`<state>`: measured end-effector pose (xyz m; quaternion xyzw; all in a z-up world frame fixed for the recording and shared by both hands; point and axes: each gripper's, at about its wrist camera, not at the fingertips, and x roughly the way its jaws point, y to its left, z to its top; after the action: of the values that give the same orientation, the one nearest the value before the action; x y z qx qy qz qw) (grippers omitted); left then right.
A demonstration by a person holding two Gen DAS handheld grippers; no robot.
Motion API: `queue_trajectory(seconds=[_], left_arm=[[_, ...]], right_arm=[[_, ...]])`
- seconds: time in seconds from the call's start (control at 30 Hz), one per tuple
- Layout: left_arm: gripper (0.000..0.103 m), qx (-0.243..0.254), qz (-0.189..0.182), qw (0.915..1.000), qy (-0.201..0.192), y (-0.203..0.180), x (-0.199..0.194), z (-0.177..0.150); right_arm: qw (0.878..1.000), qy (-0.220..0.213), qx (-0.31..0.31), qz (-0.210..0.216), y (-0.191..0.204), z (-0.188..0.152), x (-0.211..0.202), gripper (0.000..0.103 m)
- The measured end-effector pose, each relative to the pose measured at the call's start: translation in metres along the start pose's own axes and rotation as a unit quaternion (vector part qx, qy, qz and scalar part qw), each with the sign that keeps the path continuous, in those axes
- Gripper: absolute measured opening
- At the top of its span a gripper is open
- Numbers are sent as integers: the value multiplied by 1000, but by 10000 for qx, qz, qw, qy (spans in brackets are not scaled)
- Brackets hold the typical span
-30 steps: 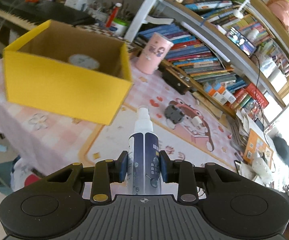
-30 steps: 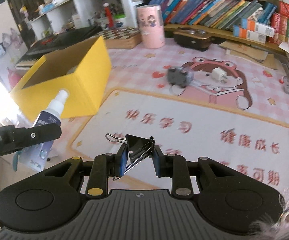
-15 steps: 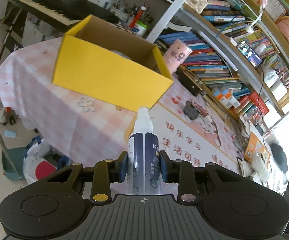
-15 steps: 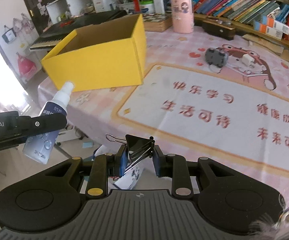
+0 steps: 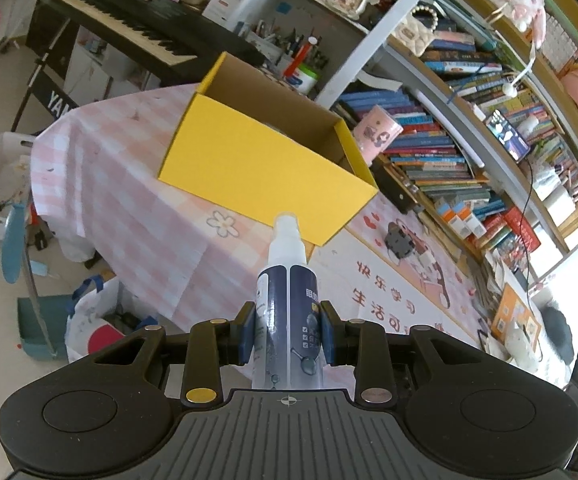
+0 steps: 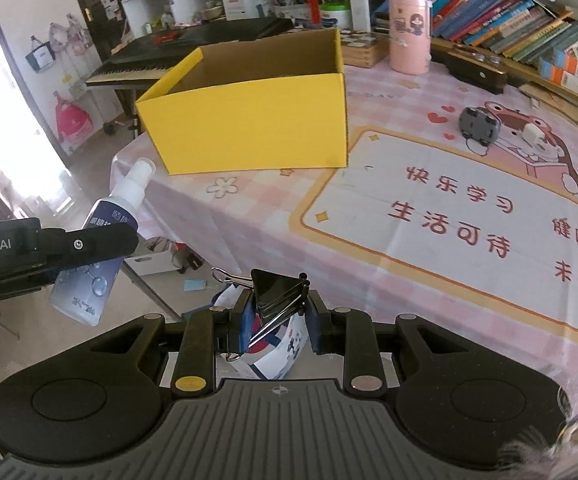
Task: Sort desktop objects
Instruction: 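Carry the spray bottle and binder clip in both tools toward the yellow box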
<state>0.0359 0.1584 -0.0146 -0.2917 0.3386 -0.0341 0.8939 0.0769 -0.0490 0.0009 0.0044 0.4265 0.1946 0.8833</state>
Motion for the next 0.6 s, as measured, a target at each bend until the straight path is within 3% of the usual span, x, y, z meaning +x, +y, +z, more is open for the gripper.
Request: queue_trajectory(seconds=[0.6], left_arm=[[31,-83,-27,9999,-98,15,-5,11]], right_arm=[[9998,16,-177,27,22,11,9,24]])
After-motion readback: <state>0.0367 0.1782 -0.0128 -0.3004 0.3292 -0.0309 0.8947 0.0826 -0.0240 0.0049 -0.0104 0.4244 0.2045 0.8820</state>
